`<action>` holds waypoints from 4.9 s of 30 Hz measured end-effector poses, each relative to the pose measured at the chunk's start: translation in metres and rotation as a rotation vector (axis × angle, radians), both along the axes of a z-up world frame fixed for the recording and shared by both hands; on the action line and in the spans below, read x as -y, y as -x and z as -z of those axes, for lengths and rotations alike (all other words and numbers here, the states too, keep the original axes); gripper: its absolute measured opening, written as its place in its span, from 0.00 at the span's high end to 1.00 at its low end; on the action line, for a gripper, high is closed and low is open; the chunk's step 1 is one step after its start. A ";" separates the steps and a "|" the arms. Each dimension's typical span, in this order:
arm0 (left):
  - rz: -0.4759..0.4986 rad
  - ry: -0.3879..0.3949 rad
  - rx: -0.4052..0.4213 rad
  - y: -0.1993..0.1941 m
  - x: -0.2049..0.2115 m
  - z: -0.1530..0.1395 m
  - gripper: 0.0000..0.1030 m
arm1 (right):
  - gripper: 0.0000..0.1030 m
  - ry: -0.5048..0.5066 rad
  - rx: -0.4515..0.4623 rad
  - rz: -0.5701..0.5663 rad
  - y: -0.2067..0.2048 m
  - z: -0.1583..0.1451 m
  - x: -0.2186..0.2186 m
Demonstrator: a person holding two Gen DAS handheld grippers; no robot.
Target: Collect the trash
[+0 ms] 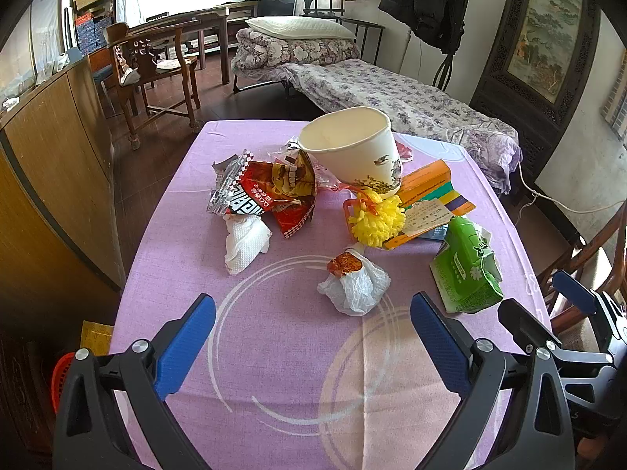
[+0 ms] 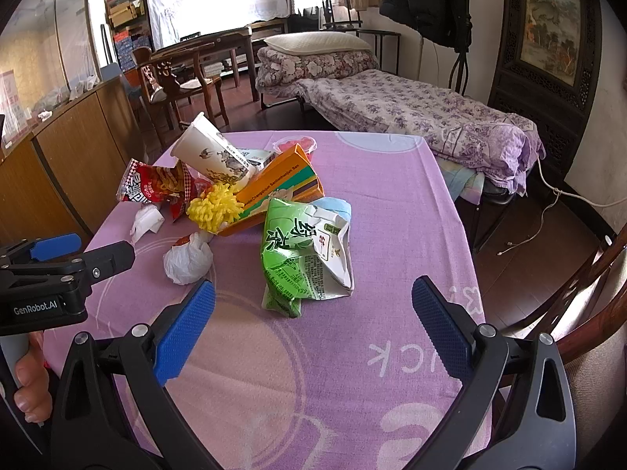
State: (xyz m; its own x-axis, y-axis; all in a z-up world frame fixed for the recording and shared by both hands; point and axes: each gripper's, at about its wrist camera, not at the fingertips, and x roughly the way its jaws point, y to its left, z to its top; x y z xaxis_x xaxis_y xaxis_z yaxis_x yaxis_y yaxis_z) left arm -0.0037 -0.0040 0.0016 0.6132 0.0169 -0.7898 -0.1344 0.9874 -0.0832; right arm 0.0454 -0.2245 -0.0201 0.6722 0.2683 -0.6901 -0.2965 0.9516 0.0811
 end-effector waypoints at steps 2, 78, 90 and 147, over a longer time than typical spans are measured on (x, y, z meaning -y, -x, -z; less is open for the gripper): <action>0.000 0.000 0.000 0.000 0.000 0.000 0.06 | 0.06 0.001 0.000 0.000 0.000 0.000 0.000; 0.214 0.204 0.054 0.006 0.004 0.003 0.77 | 0.06 0.002 -0.142 -0.009 -0.019 0.025 -0.002; 0.212 0.221 0.055 0.006 -0.004 0.002 0.77 | 0.06 0.067 -0.102 0.002 -0.045 0.025 -0.016; -0.143 0.129 0.156 0.141 -0.151 -0.051 0.76 | 0.40 -0.157 -0.073 -0.500 0.085 -0.074 -0.143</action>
